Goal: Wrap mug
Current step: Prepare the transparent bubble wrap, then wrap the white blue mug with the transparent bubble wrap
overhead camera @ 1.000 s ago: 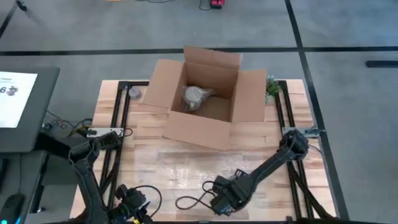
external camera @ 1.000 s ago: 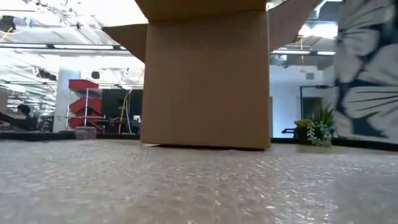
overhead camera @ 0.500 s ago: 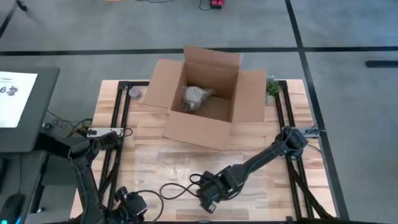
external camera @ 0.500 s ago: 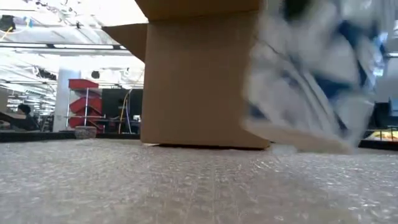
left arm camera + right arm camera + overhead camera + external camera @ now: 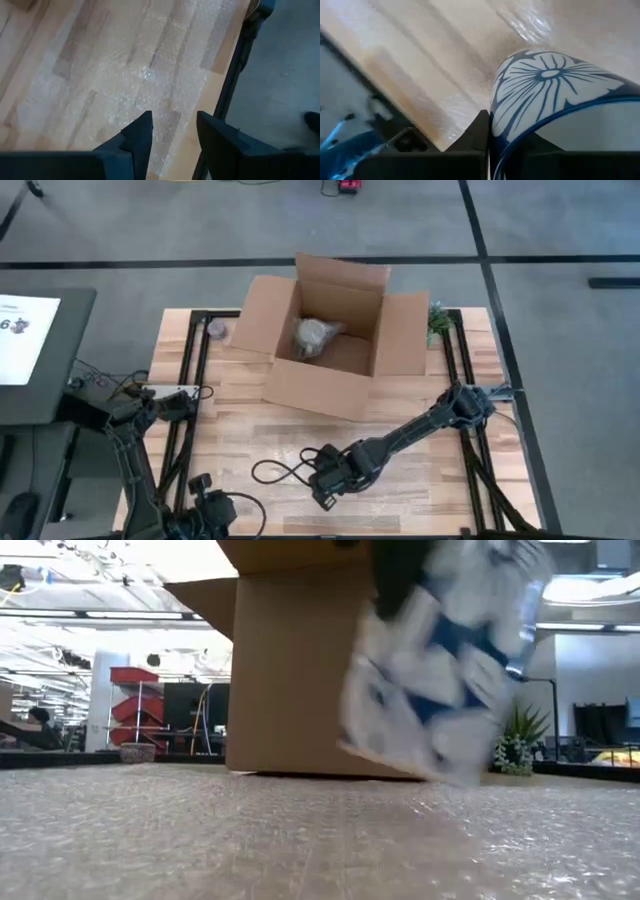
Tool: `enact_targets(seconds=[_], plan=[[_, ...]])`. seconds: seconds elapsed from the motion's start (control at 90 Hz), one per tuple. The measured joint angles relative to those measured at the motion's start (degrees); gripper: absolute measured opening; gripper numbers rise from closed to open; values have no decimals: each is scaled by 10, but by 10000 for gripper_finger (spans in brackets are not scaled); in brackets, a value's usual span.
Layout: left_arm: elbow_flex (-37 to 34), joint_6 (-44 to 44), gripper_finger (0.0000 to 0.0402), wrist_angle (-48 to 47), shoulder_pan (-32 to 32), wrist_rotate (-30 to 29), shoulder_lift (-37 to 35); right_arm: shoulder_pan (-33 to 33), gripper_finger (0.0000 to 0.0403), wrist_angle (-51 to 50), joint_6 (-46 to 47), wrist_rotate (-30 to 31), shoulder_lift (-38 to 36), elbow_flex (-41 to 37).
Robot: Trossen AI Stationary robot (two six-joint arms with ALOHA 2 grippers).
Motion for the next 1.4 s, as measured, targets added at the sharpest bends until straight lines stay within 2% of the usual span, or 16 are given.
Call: enact_targets(seconds=[0.256,0.622,0.8,0.922,1.089,1.211,1.322,1.4], plan=[[0,16,133,16,-6,-5,1,-9,24,31,-10,9,-1,-7],[0,4,133,26,-6,-14,1,-16,110,99,-10,17,-2,-24],[0,-5,133,27,-6,-14,1,-18,160,136,-50,20,-2,-24],[0,-5,133,31,-6,-14,1,-20,181,152,-70,20,-16,-24],[0,-5,133,53,-6,-13,1,-10,182,148,-100,22,-42,-2],[0,-34,133,64,-6,-10,1,34,171,157,-114,0,-64,8],[-1,-96,133,68,-6,3,1,87,159,102,-97,-3,-68,8],[-11,-121,133,78,-2,30,1,121,150,24,-68,24,-66,-4]])
